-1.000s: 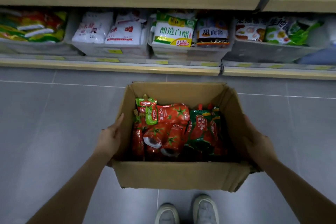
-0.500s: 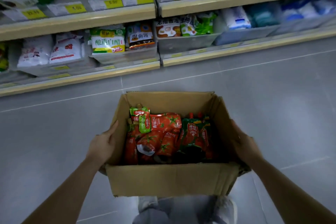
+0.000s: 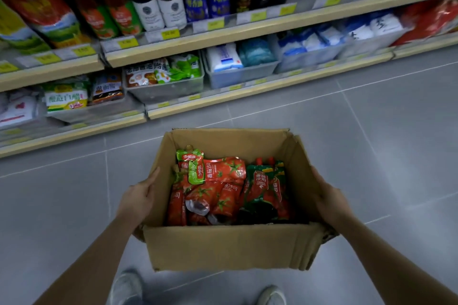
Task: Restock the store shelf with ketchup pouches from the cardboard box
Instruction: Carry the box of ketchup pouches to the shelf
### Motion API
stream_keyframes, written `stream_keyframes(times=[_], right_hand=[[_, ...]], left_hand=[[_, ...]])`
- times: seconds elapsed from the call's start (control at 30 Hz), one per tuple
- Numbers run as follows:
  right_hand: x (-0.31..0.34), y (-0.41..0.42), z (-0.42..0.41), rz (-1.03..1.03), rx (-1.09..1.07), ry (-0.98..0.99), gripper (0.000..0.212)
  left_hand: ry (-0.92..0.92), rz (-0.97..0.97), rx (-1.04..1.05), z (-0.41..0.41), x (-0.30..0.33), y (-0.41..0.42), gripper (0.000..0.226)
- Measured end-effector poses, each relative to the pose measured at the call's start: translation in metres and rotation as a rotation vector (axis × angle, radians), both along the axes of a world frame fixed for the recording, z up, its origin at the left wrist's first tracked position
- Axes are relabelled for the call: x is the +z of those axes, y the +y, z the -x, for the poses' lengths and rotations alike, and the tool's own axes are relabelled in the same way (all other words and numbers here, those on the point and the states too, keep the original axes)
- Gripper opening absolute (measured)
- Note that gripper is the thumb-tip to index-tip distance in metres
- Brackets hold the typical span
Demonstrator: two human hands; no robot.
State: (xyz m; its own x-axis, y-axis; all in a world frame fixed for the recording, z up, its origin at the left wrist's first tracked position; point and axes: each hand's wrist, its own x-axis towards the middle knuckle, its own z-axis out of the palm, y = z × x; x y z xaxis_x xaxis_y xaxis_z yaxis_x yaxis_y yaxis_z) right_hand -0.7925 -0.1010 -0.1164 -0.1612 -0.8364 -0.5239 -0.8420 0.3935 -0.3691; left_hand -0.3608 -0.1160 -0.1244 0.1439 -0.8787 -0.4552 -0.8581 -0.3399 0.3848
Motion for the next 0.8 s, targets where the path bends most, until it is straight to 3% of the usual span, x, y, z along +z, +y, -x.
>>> stream_keyframes(times=[0.3,0.8], right_hand=[[0.015,-0.039,0.167,0.006,-0.011,0.050,0.076],[0.000,-0.160,0.353,-0.010,0.003,0.047,0.073]], left_hand=[[0.025,0.012,-0.063,0.167,0.002,-0.053,0.049],[-0.021,-0.025,-0.102,0.362,-0.025,-0.161,0.051]])
